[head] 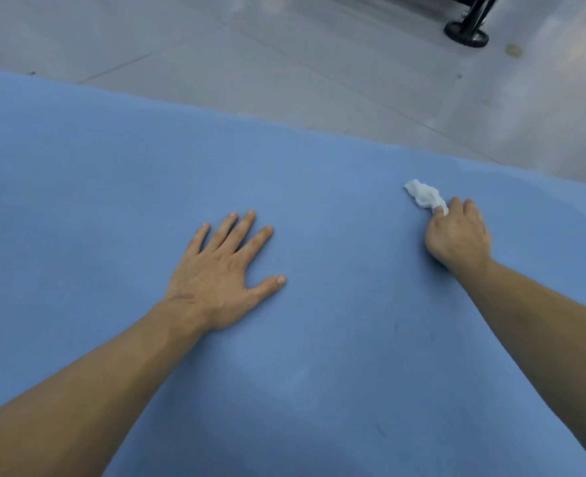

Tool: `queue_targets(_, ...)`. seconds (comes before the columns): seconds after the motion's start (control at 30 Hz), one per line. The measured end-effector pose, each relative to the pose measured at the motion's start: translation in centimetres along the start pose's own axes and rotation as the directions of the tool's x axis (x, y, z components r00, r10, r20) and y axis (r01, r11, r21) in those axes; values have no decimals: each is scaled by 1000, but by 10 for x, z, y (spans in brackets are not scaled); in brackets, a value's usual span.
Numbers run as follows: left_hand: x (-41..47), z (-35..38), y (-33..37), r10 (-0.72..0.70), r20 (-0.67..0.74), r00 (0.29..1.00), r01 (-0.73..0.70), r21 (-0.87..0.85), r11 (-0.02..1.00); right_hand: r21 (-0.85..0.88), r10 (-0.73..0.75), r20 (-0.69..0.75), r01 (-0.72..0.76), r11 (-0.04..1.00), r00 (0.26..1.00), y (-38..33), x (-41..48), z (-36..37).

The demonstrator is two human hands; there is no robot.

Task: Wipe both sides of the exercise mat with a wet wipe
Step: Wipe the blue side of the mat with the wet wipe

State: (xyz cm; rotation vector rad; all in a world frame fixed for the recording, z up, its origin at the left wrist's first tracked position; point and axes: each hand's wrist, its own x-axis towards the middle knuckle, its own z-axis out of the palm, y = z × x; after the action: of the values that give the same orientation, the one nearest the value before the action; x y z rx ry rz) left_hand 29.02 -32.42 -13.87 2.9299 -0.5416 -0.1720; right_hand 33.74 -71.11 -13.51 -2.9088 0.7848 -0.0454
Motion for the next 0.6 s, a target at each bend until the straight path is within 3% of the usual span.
queue_targets(0.1, -2, 2, 1, -6, -8, 1000, 6, 8, 1000, 52, -5, 7, 4, 999, 1000, -22, -2, 9)
queue_targets(0.17, -2, 2, 2, -5, -9, 1000, 5, 1, 1000, 115, -144, -36, 147, 982, 989, -44, -9, 17)
queue_targets(0.27, -1, 2, 2, -6, -8, 1000, 6, 10, 1000, 110, -328, 17, 325, 939, 944, -81, -24, 21)
queue_targets(0.43, -2, 3, 2, -5, -1, 1000, 5, 8, 1000, 82, -627, 93, 622, 779, 773, -121, -59, 25)
queue_targets(0.6, -10, 4, 6, -13, 2, 1000, 13, -9, 1000, 59, -711, 173, 714, 698, 681, -102, -90, 12)
